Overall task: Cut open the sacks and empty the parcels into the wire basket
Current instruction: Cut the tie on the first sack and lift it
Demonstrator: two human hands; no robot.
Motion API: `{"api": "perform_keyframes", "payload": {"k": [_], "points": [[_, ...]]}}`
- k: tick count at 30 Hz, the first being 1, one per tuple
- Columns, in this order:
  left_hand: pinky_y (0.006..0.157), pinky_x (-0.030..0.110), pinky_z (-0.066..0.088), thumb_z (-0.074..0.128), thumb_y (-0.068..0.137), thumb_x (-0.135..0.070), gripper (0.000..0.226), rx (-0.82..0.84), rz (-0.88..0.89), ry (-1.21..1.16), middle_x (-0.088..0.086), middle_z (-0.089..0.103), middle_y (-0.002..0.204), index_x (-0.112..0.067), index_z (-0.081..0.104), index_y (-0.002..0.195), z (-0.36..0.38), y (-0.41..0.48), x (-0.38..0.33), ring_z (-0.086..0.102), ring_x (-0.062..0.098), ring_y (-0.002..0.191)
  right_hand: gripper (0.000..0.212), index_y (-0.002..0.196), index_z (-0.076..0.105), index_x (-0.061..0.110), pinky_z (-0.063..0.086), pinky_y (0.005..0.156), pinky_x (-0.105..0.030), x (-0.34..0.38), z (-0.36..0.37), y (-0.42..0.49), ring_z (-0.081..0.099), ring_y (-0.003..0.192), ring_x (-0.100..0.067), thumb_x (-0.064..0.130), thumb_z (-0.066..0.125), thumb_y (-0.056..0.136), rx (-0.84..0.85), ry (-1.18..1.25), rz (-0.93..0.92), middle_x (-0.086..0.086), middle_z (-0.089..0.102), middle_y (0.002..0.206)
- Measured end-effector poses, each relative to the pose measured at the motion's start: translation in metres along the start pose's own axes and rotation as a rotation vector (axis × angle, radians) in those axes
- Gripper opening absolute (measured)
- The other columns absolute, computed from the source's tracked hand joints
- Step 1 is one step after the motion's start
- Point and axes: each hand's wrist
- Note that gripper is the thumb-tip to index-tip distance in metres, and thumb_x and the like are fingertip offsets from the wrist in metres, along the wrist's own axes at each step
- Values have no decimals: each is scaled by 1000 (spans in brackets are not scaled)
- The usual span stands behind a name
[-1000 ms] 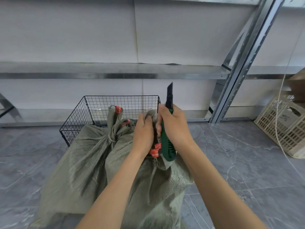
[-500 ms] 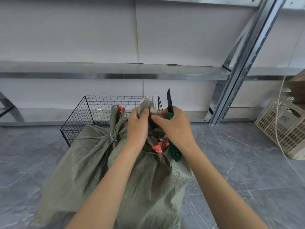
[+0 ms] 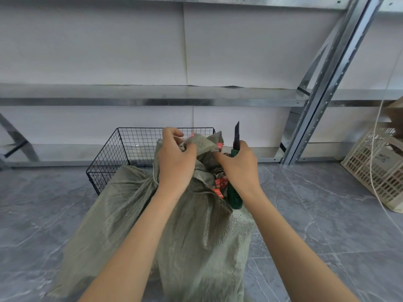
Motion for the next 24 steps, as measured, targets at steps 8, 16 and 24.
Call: {"api": "perform_keyframes", "payload": {"k": [8,16,24], "points": [[74,36,45,57,82,-47,26,198,109,478,-11,55,77,-26,48,94,-9,-7,-18,52,5,71,11,76,57,3,43,55,-34,1,-4,-6,50,59,-22,10,57,85,89,91,19,-9,55,64],[105,46,26,50,92,-27,33,113,489,938,0,56,120,-19,48,124,-1,-7,-51,49,23,115,14,73,52,9,40,51,-29,5,-6,-10,47,58,-18,5,53,86,91,94,-3,-7,55,66],[113,57,8,49,89,-24,35,424,534,1231,2,55,119,-13,48,122,13,1,-34,47,22,119,8,81,61,2,38,53,-27,3,-7,-10,49,59,-17,6,54,84,61,105,-26,-6,59,68]]}}
Point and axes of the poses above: each hand's wrist, its own y-axis towards the middle knuckle, its own z-axis out of the palm, x = y × z
